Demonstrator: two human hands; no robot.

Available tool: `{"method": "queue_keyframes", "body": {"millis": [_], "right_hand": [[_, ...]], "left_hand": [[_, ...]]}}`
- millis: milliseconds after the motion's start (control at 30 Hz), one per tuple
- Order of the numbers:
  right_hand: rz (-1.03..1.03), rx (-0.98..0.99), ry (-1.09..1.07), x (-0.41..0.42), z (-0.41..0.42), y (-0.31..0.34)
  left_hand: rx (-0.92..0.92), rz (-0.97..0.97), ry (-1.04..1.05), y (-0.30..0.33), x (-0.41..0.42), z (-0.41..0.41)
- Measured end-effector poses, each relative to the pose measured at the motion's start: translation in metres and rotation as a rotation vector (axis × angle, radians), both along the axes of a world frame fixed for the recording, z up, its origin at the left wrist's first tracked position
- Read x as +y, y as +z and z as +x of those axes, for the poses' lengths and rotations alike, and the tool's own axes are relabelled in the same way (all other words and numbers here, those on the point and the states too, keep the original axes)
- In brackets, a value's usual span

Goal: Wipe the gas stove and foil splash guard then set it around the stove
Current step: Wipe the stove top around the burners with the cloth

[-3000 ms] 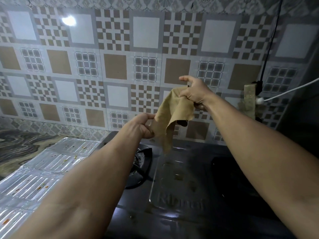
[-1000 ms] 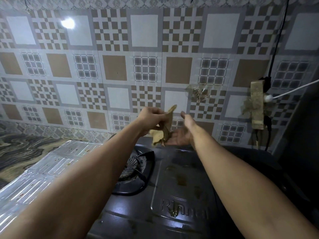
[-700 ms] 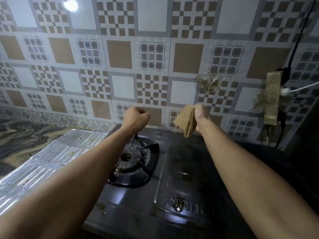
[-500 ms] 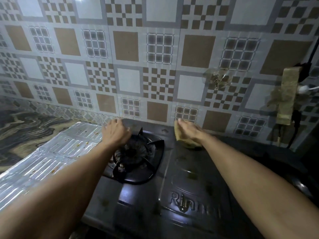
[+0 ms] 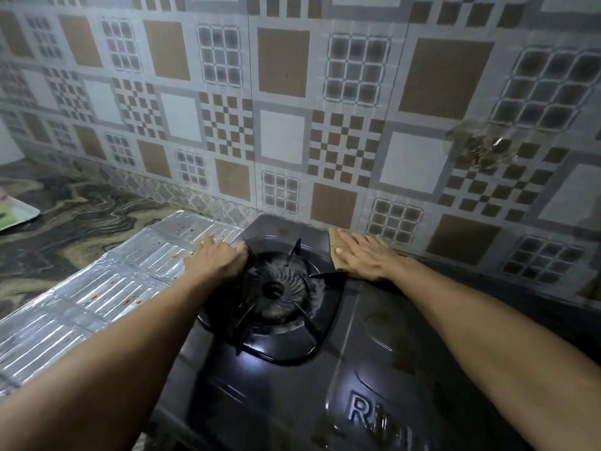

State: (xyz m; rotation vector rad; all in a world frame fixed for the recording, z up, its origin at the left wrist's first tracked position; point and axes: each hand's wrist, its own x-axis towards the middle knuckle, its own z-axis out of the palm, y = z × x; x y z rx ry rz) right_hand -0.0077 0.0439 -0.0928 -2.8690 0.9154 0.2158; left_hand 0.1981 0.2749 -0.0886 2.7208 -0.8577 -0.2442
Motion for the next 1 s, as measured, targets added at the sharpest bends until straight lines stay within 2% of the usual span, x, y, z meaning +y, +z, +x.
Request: {"method": "queue_keyframes", "body": {"millis": [67,167,367,467,600,833,1000], "right_hand": [[0.021,-0.014,0.054,0.002,0.024,0.003],[0.093,-0.01,0.132,-0.001,0.067,0.001],[0.224,0.0,0.358,-0.008,0.136,0.007],[0.199,-0.014,0.506,0.006,0.166,0.009],[0.087,-0.001,0.625,0.012,0.2,0.003],[0.05,0.04,0.786,0.034,0.224,0.004],[0.062,-0.018,0.702,0.018,0.21,0.001]], "left_hand": [[0.011,0.047,-0.042,-0.004,0.0,0.01],[0.09,-0.009,-0.006,0.006,0.006,-0.001],[0.092,-0.099,0.074,-0.008,0.002,0.007],[0.11,-0.166,0.145,-0.014,0.001,0.005],[0.037,-0.123,0.253,-0.017,-0.004,0.001],[0.03,-0.082,0.266,-0.011,-0.002,0.0],[-0.01,-0.011,0.258,-0.007,-0.001,0.0]]}}
